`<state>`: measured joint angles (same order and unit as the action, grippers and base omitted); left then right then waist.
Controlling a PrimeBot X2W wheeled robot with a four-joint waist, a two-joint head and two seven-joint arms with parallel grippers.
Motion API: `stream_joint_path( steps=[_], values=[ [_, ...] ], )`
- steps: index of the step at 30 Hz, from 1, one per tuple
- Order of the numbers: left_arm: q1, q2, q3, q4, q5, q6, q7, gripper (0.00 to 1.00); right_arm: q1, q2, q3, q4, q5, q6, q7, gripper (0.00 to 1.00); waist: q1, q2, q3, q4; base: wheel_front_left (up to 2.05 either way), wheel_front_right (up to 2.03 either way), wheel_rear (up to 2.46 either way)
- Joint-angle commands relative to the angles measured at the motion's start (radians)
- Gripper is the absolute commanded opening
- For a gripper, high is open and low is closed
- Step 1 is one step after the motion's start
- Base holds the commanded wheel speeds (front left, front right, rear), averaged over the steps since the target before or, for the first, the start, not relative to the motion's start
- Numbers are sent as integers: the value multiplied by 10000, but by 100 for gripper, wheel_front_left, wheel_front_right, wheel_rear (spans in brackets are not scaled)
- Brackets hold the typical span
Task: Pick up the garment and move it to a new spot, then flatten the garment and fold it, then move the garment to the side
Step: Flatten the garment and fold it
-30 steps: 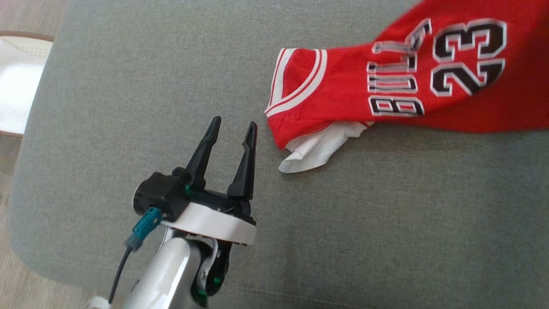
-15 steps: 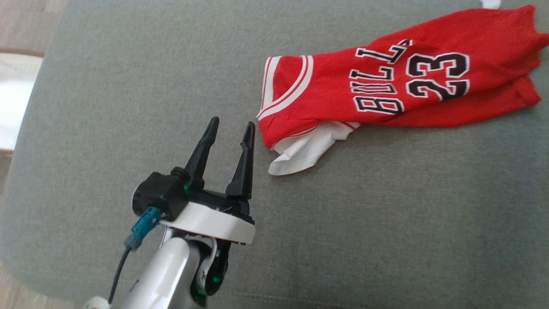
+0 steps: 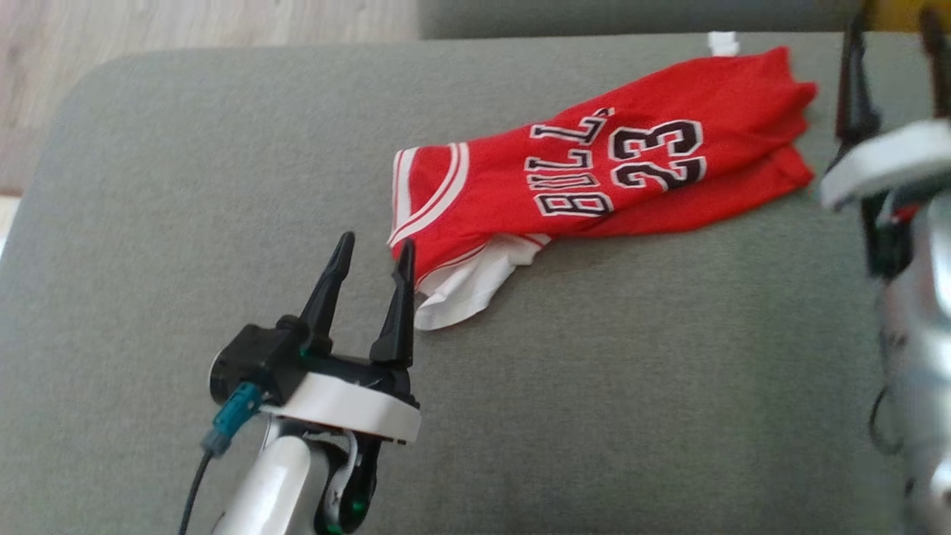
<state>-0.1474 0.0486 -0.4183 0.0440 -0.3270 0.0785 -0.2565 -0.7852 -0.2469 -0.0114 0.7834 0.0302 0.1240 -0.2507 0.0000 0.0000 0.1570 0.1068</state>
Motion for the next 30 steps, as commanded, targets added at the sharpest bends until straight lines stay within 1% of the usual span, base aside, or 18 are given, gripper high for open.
stream_joint_path(
  steps=[1,8,10,13,19,23,26,27,30],
  values=[
    [-140,16,411,-280,80,-1,-53,100,597,301,47,-944,128,67,-105,100,0,0,-367,-379,0,0,0],
    [218,16,427,-138,54,-56,-53,100,3701,1462,-713,-3616,344,67,53,100,0,0,-719,-742,0,0,0],
    [252,16,400,-72,50,-79,-53,100,4393,1699,-811,-4207,398,67,236,100,0,0,-746,-821,0,0,0],
    [296,16,355,60,45,-91,-53,100,5126,1886,-929,-4886,529,67,460,100,0,0,-755,-938,0,0,0],
    [227,16,182,715,131,-11,-53,100,5686,1960,-857,-5811,807,67,823,100,0,0,-630,-1150,0,0,0],
    [79,16,51,1976,211,317,-53,100,5730,1963,-849,-6173,917,67,1008,100,0,0,-500,-1359,0,0,0],
    [-207,16,-149,3122,188,485,-52,100,5749,1964,-826,-6365,963,67,1094,100,0,0,-383,-1548,0,0,0],
    [-207,16,-149,3122,188,485,-52,100,5749,1964,-826,-6365,963,67,1094,100,0,0,-383,-1548,0,0,0],
    [-609,16,-210,4105,150,776,-47,100,5784,1965,-765,-6507,1002,67,1163,100,0,0,-271,-1736,0,0,0]
  ],
)
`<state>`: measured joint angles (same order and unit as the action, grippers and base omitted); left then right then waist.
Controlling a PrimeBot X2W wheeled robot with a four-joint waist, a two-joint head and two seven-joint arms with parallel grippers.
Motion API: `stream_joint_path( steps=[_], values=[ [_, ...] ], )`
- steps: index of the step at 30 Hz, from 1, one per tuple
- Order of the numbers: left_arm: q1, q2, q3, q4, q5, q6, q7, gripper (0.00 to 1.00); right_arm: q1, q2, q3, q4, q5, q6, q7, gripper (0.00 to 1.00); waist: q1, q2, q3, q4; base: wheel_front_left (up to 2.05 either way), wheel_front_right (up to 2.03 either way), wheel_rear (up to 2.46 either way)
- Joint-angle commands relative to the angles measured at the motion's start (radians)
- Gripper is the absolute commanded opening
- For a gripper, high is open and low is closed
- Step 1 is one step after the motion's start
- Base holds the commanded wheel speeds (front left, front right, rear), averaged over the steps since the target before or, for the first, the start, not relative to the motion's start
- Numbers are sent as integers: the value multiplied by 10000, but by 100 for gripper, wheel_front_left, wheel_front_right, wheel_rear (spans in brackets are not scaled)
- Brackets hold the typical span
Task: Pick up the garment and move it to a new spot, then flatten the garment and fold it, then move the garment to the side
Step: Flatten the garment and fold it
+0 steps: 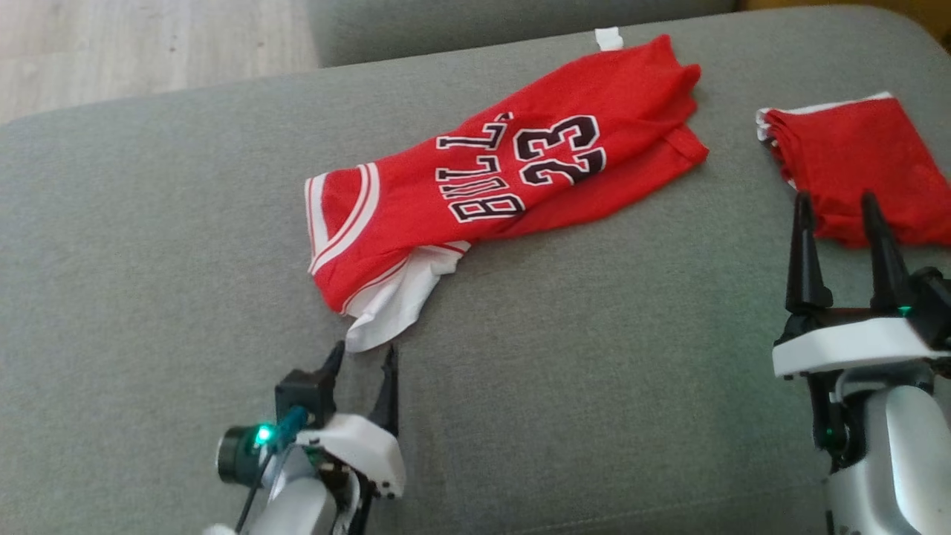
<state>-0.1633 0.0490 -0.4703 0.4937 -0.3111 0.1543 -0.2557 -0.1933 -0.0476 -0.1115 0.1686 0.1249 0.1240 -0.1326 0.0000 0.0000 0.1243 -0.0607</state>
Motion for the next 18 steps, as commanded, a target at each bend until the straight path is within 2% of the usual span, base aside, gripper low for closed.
stream_joint_path(
  steps=[1,9,15,16,17,18],
  values=[
    [-583,12,303,-122,-34,107,-55,100,-125,-28,249,-399,69,67,1,100,0,0,87,-115,0,0,0],
    [-1298,12,536,891,78,735,-58,100,-3,-27,430,-575,102,67,187,100,0,0,317,-435,0,0,0],
    [-1517,12,372,1365,10,403,-59,100,119,-27,736,-704,186,67,244,100,0,0,414,-580,0,0,0],
    [-1544,12,282,1470,-59,301,-59,93,129,-27,753,-712,195,67,245,100,0,0,415,-591,0,0,0],
    [-1579,12,219,1524,-135,231,-59,7,138,-26,751,-715,204,67,248,100,0,0,417,-596,0,0,0],
    [-1617,12,168,1540,-180,183,-60,0,144,-26,699,-714,206,67,248,100,0,0,420,-595,0,0,0]
  ],
)
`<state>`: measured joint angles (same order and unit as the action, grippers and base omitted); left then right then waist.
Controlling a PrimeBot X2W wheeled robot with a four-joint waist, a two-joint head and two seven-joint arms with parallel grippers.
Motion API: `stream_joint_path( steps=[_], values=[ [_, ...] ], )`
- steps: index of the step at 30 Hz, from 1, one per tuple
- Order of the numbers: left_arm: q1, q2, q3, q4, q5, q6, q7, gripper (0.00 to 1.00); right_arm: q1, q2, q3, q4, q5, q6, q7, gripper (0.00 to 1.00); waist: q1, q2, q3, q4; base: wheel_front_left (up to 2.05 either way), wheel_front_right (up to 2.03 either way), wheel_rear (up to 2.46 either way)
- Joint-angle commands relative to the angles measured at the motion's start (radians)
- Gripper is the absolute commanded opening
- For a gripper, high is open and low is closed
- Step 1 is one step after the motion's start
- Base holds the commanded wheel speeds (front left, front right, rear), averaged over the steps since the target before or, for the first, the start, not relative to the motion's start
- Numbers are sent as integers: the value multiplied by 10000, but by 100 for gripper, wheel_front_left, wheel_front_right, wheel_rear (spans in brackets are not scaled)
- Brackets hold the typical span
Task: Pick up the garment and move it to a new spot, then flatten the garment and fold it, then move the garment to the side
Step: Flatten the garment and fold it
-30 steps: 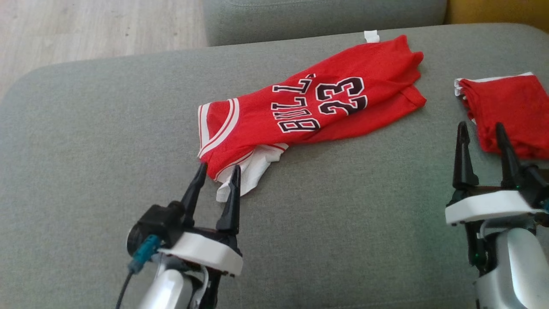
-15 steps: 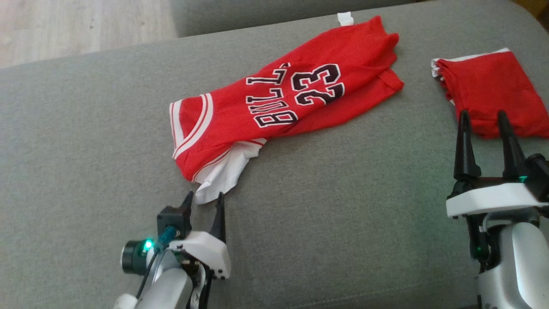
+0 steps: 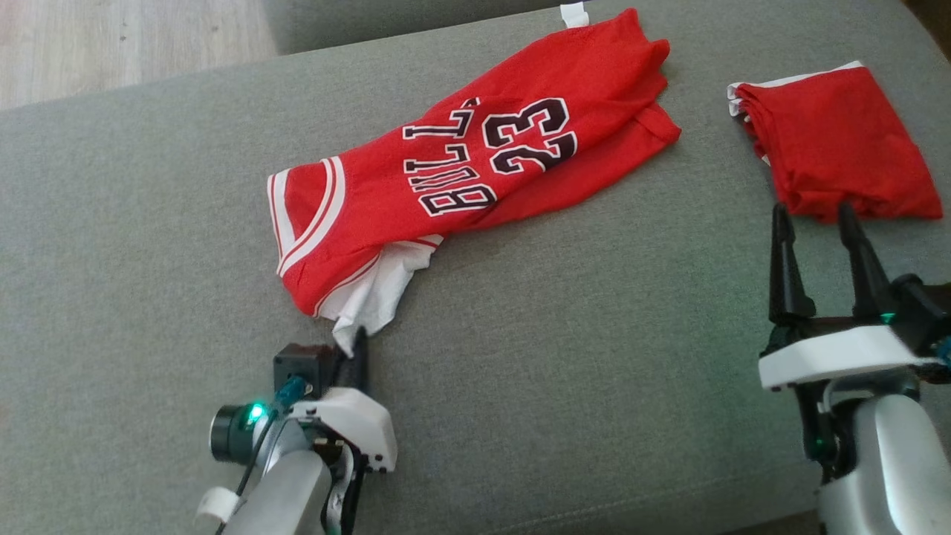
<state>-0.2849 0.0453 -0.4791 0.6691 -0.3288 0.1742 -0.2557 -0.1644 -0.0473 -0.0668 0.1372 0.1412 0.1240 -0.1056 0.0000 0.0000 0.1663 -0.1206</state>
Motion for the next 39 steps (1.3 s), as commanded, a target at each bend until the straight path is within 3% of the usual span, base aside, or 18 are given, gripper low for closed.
stream_joint_path(
  steps=[1,6,12,18,27,30,35,38,39],
  values=[
    [-434,49,218,-243,-31,-57,-60,0,-149,-30,170,-399,28,67,-28,100,0,0,-3,15,0,0,0],
    [-373,49,452,-1207,22,-58,-60,0,-314,-30,-767,-400,-143,67,-130,100,0,0,-103,166,0,0,0],
    [212,49,1388,-3629,670,-19,-60,0,-635,-30,-1594,-400,-593,67,-109,100,0,0,-327,438,0,0,0],
    [705,49,2083,-5472,1001,58,-60,0,-810,-30,-1879,-428,-832,67,29,100,0,0,-494,637,0,0,0],
    [1172,49,2947,-7362,1423,689,-60,0,-807,-30,-1922,-504,-845,67,147,100,0,0,-635,866,0,0,0],
    [1445,49,2983,-7295,1502,684,-60,0,-763,-30,-1851,-489,-818,67,199,100,0,0,-684,946,0,0,0],
    [1777,49,2512,-5895,1727,213,-60,0,-638,-30,-1649,-417,-771,67,330,100,0,0,-760,1029,0,0,0],
    [1868,49,2425,-4847,1739,288,-60,0,-565,-30,-1518,-344,-742,67,379,100,0,0,-805,1053,0,0,0],
    [1867,49,2443,-4510,1724,388,-60,10,-537,-30,-1469,-315,-727,67,396,100,0,0,-820,1061,0,0,0]
  ],
)
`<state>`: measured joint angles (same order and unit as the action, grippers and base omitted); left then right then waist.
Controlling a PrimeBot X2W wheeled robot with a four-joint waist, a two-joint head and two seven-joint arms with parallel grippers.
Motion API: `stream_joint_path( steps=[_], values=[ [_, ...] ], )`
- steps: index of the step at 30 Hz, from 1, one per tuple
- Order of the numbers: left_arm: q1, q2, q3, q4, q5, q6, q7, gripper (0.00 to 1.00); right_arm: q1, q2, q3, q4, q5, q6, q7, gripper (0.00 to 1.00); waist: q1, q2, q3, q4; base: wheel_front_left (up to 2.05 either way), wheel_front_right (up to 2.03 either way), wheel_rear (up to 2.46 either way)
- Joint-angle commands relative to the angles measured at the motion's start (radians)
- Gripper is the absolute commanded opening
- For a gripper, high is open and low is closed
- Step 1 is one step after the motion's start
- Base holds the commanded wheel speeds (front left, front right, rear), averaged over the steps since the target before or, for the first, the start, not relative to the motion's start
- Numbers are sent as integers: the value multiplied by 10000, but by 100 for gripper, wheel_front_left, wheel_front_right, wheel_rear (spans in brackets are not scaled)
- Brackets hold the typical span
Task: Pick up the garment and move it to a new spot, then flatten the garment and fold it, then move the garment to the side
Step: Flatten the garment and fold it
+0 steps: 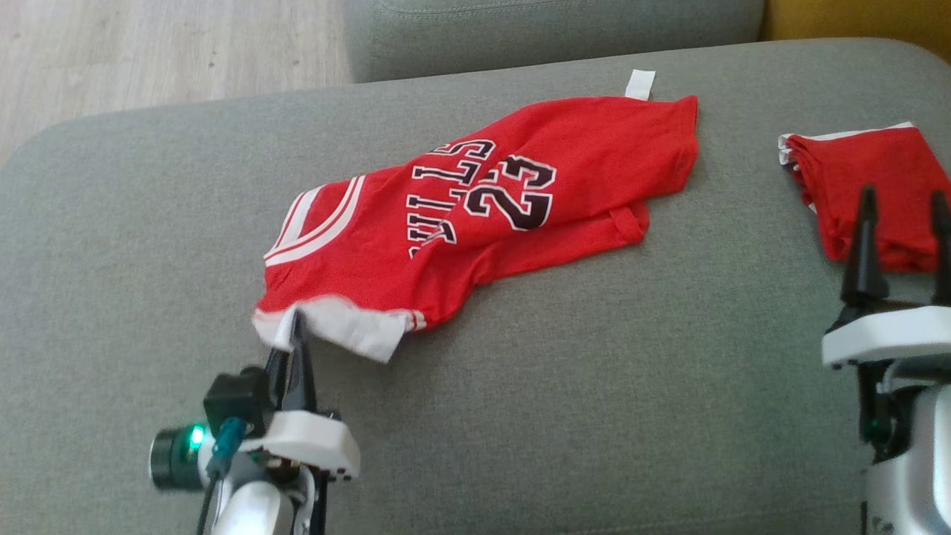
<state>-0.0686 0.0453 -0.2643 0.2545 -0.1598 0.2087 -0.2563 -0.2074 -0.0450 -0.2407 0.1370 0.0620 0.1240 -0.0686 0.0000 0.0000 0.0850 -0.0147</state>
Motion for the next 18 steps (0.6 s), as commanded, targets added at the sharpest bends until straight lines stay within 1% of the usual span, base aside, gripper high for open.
stream_joint_path(
  steps=[1,2,5,8,14,18],
  values=[
    [-314,49,351,-93,-27,203,-55,82,-76,-53,337,-280,86,67,52,100,0,0,-19,8,0,0,0],
    [-360,49,403,57,-65,356,-55,100,-42,-53,420,-253,105,67,74,100,0,0,-26,14,0,0,0],
    [-480,49,483,132,-85,613,-55,100,84,-53,660,-161,178,67,117,100,0,0,-27,60,0,0,0],
    [-587,49,490,-153,-71,665,-55,100,213,-53,889,-8,276,67,113,100,0,0,-8,150,0,0,0],
    [-660,49,290,-1656,-297,412,-55,100,401,-53,1501,356,561,67,-30,100,0,0,94,332,0,0,0],
    [-570,49,126,-2226,-352,348,-55,100,387,-53,1871,753,776,67,-219,100,0,0,155,430,0,0,0]
  ],
)
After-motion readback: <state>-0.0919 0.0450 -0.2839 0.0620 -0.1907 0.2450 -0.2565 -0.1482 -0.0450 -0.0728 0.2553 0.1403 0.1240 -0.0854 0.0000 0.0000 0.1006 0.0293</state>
